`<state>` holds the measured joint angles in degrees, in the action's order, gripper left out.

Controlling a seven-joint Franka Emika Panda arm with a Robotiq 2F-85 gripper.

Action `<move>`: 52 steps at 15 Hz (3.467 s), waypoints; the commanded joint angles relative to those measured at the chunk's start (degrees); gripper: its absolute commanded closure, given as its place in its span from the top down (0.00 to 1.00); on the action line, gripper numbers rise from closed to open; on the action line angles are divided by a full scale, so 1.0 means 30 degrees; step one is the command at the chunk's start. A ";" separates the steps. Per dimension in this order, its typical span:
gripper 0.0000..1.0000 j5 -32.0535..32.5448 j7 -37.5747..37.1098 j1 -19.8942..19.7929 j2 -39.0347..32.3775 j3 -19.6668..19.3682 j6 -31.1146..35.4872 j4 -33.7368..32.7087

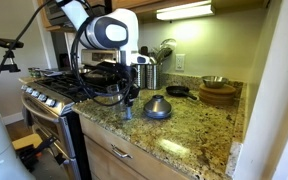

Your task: Put the slicer in the container then put the grey cover on top of the container

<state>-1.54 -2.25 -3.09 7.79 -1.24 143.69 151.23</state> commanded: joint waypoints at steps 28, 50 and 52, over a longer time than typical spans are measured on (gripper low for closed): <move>0.08 0.1340 -0.0479 -0.0498 0.4335 -0.0159 -0.4211 0.0032; 0.08 0.3068 0.0172 0.1956 0.4227 0.3143 -0.7006 -0.4734; 0.08 0.2758 0.0660 0.2272 0.3622 0.3038 -0.6821 -0.5033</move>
<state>6.61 -2.08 2.17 21.91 8.63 122.67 138.57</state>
